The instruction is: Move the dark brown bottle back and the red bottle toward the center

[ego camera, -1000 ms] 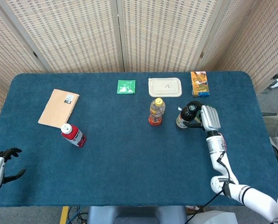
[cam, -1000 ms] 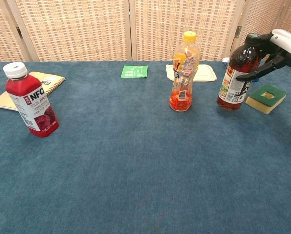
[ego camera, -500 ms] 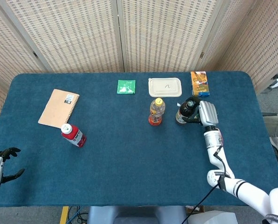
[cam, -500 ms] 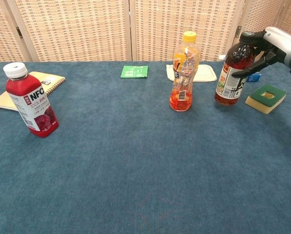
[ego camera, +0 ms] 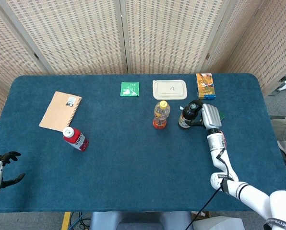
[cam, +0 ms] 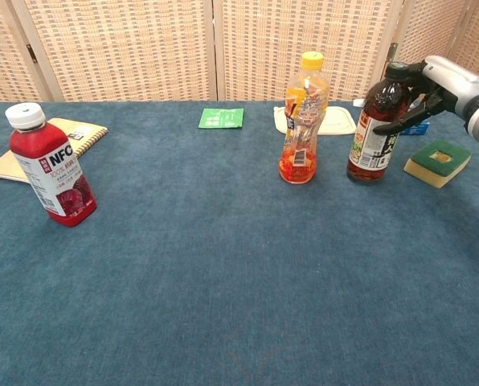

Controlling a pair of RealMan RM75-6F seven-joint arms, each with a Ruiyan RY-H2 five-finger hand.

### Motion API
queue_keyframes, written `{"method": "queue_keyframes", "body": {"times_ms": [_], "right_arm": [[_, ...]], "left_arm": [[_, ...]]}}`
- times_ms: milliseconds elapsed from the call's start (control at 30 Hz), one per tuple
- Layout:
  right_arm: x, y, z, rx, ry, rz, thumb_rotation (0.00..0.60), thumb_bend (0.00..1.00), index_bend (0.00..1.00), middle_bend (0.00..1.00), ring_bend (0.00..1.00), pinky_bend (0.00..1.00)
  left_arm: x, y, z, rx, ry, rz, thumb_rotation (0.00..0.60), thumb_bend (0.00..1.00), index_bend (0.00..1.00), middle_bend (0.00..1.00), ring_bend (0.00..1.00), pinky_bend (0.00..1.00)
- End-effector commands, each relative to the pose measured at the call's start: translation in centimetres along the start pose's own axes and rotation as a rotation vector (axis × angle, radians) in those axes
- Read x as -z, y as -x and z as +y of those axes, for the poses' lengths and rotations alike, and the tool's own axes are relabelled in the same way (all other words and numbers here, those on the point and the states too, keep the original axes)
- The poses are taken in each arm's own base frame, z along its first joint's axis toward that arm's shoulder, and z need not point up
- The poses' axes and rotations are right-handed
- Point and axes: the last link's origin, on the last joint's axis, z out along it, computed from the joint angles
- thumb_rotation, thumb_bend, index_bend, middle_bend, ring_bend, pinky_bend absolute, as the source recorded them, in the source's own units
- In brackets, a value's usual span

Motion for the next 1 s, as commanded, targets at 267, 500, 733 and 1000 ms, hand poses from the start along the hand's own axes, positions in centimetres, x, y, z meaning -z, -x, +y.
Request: {"method": "queue_keyframes", "body": {"times_ms": [267,500,733,1000], "right_arm": [[-0.09,0.11,0.40,0.017,0.002,-0.007,0.600,0.14,0.50,0.51,0.46,0.59],[0.10,0.20,0.60,0.022,-0.005,-0.037,0.600,0.11,0.50,0.45,0.39,0.56],[0.35,-0.11,0.73,0.029,-0.018,-0.049,0.600,0.08,0.30,0.33,0.29,0.47],[0.45,-0.50,1.03,0.050,-0.018,-0.046,0.600,0.04,0.15,0.20,0.18,0.38]], "left_arm": [[0.05,0.07,0.02,0.000,0.000,-0.004,0.600,0.11,0.36,0.45,0.44,0.62],[0.07,0.15,0.03,-0.002,0.002,-0.008,0.600,0.11,0.36,0.45,0.44,0.62],[0.08,0.21,0.06,-0.004,0.003,-0.010,0.600,0.11,0.36,0.45,0.44,0.62],[0.09,0.29,0.04,-0.003,0.001,-0.014,0.600,0.11,0.36,0.45,0.44,0.62]]}}
